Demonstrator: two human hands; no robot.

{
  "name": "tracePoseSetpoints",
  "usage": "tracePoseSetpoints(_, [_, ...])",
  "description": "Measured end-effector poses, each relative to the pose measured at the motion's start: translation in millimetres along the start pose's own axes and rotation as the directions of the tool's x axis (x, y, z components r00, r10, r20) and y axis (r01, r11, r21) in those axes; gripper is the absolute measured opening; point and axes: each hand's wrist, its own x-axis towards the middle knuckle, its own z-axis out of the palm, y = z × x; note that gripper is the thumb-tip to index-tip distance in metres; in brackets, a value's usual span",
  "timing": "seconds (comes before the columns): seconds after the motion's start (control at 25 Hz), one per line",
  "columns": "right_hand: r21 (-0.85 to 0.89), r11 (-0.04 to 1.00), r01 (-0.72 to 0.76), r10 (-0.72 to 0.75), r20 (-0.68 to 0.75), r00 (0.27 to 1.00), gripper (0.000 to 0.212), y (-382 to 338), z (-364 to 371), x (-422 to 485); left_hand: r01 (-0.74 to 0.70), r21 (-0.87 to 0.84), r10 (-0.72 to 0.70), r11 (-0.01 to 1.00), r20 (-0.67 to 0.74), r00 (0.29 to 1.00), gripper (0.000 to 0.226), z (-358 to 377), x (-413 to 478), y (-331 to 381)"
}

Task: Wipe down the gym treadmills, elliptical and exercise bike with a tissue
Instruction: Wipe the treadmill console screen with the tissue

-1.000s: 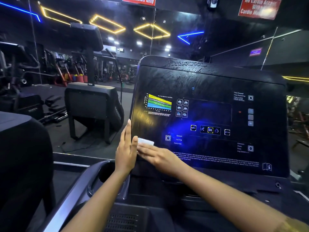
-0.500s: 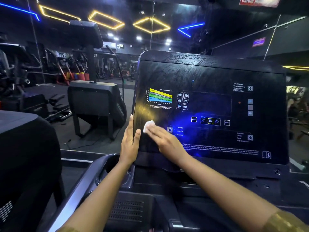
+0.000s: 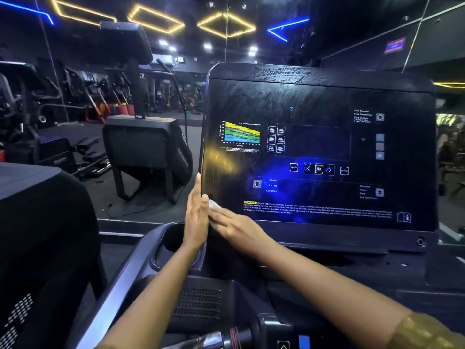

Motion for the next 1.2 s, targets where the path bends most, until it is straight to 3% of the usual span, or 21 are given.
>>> tracePoseSetpoints(0.2, [-0.033,0.986,0.161,-0.155,0.140,0.978,0.044,21.9,-11.4,-52.8,-0.033,0.031,0.033,0.999,-0.012,0.999,0.075,1.5,0.4,-3.3])
tracePoseSetpoints(0.4, [0.042,0.996,0.076,-0.080,0.113,0.990,0.042,39.0,-43.0,-91.4,-0.017,0.079,0.021,0.997,-0.044,0.999,0.063,5.5,-1.1,-3.8])
tracePoseSetpoints(0.56, [0.015,1.000,-0.023,0.023,0.011,1.000,0.040,39.5,-36.7,-33.6,-0.061,0.147,0.077,0.987,-0.106,0.991,0.065,8.7,-1.8,-7.3])
tracePoseSetpoints(0.8, [0.030,0.999,0.017,-0.019,0.054,0.998,0.041,24.3,-14.2,-35.7,-0.098,0.190,0.123,0.977,-0.124,0.985,0.064,8.7,-1.1,-10.6])
tracePoseSetpoints(1.04, [-0.040,0.996,-0.086,0.088,0.069,0.994,0.044,45.6,-48.4,-106.6,-0.087,0.168,0.107,0.982,-0.115,0.988,0.057,8.5,-1.4,-11.6])
tracePoseSetpoints(1.2, [-0.047,0.944,-0.327,0.325,-0.045,0.945,0.049,59.9,-59.8,-104.0,-0.086,0.186,0.107,0.979,-0.108,0.988,0.058,8.3,-1.3,-11.4])
